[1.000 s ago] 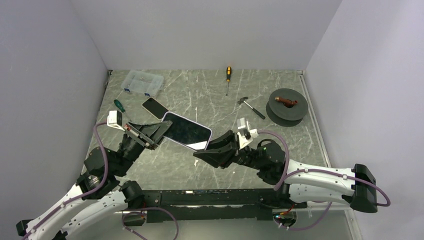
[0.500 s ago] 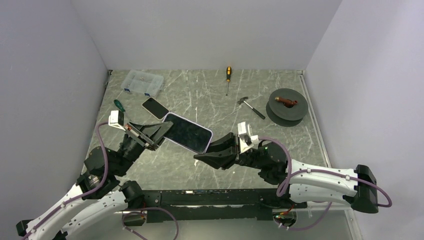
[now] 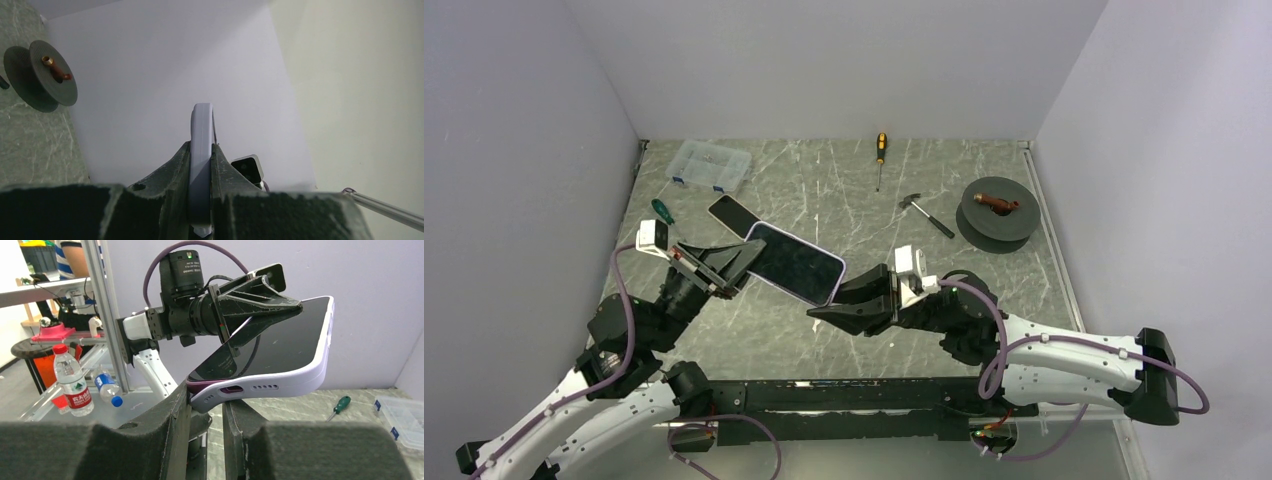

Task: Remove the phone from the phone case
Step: Remove the phone case from the phone.

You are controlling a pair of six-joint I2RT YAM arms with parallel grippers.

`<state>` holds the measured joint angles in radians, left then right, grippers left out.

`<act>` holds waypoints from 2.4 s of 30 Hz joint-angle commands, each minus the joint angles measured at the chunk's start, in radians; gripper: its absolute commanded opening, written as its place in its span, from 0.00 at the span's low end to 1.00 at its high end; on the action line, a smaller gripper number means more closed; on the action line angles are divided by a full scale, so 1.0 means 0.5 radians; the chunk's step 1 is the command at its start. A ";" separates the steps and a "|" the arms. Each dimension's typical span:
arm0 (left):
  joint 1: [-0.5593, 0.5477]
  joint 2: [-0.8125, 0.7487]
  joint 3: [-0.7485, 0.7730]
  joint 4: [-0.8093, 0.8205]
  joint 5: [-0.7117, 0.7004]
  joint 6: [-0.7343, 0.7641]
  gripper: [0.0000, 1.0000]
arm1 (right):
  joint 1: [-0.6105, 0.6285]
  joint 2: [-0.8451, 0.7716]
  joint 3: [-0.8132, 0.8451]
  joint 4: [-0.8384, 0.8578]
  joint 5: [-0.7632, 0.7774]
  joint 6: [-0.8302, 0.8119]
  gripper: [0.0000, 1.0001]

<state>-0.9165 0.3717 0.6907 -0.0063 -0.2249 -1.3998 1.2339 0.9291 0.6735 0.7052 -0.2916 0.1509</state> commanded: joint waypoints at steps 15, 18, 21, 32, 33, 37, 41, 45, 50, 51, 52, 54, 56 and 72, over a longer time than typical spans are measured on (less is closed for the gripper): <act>-0.041 -0.024 0.090 -0.352 0.295 0.130 0.00 | -0.010 -0.059 0.257 -0.312 0.037 -0.359 0.00; -0.040 -0.036 0.124 -0.388 0.261 0.179 0.00 | -0.010 -0.075 0.266 -0.331 0.005 -0.306 0.15; -0.040 -0.065 0.147 -0.407 0.216 0.207 0.00 | -0.010 -0.074 0.301 -0.411 -0.056 -0.216 0.35; -0.042 -0.270 0.156 -0.471 -0.017 0.295 0.00 | -0.010 -0.132 0.387 -0.890 -0.131 -0.121 0.59; -0.041 -0.285 0.157 -0.474 -0.030 0.309 0.00 | -0.010 -0.160 0.368 -0.918 -0.081 -0.105 0.60; -0.040 -0.342 0.157 -0.456 -0.056 0.372 0.00 | -0.010 -0.296 0.249 -0.974 0.255 0.026 0.65; -0.040 -0.405 0.115 -0.381 -0.082 0.422 0.00 | -0.010 -0.410 0.159 -1.009 0.840 0.323 0.68; -0.040 -0.487 0.057 -0.343 -0.161 0.454 0.00 | -0.013 -0.544 0.020 -0.848 1.056 0.613 0.75; -0.041 -0.594 -0.074 -0.232 -0.229 0.477 0.00 | -0.022 -0.474 0.106 -0.920 1.082 1.001 0.75; -0.040 -0.604 -0.095 -0.203 -0.227 0.485 0.00 | -0.023 -0.447 0.117 -0.904 1.044 1.061 0.75; -0.041 -0.608 -0.114 -0.175 -0.222 0.489 0.00 | -0.025 -0.416 0.121 -0.858 1.001 1.116 0.74; -0.041 -0.606 -0.141 -0.118 -0.192 0.515 0.00 | -0.026 -0.362 0.114 -0.714 0.918 1.208 0.74; -0.039 -0.597 -0.155 -0.046 -0.143 0.559 0.00 | -0.029 -0.284 0.137 -0.656 0.854 1.293 0.73; -0.041 -0.619 -0.166 -0.003 -0.064 0.648 0.00 | -0.073 -0.029 0.132 -0.383 0.665 1.606 0.56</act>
<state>-0.9329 0.0799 0.5926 -0.1238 -0.2737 -1.0737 1.2068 0.9188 0.7429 0.3859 0.0860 0.9028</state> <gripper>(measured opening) 0.193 0.599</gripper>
